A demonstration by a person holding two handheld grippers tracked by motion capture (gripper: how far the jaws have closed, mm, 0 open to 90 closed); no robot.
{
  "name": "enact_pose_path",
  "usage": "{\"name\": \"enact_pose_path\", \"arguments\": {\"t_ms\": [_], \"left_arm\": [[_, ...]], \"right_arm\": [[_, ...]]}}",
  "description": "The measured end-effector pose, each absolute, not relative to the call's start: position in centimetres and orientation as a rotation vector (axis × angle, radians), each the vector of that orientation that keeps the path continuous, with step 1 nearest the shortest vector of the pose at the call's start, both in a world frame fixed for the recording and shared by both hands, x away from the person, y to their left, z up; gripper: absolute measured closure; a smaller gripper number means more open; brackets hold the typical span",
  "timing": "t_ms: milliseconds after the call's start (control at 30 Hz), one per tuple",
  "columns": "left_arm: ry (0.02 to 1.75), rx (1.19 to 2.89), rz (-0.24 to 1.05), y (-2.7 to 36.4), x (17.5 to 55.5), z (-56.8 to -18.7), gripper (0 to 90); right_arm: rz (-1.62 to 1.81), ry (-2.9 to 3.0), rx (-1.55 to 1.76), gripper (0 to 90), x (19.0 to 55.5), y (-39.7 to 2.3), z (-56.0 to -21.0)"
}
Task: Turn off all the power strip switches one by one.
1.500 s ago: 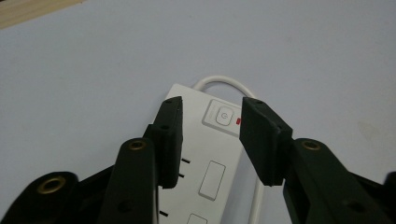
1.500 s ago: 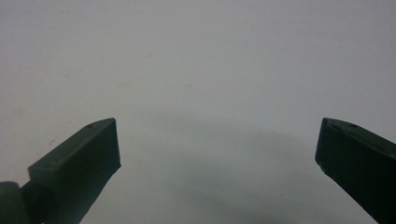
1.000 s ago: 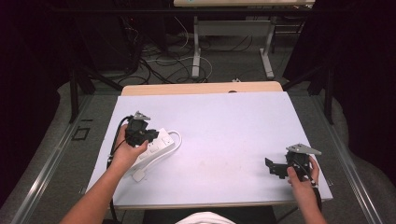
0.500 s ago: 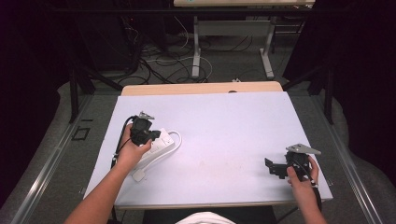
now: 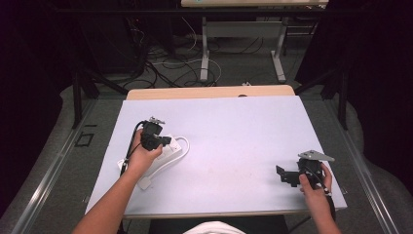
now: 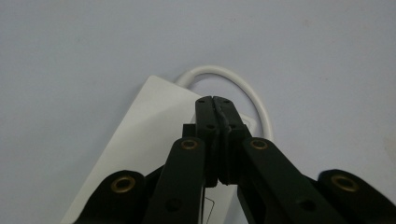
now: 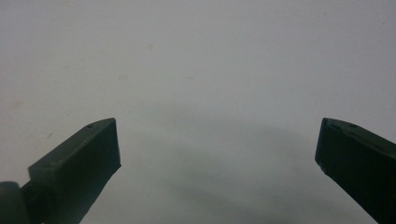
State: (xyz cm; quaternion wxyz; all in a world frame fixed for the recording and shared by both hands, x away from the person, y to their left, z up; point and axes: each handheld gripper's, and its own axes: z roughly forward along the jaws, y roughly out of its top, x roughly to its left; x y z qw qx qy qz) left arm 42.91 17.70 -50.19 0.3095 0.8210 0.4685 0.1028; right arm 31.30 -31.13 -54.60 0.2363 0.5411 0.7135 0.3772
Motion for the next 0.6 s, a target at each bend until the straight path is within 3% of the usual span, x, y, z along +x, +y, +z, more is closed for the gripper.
{"name": "enact_pose_path", "arguments": {"t_ms": [600], "left_arm": [[1.308, 2.160, 0.202, 16.4, 43.7, -51.5, 90.0]], "right_arm": [[1.035, 1.965, 1.485, 0.0, 31.3, -31.1, -54.6]]}}
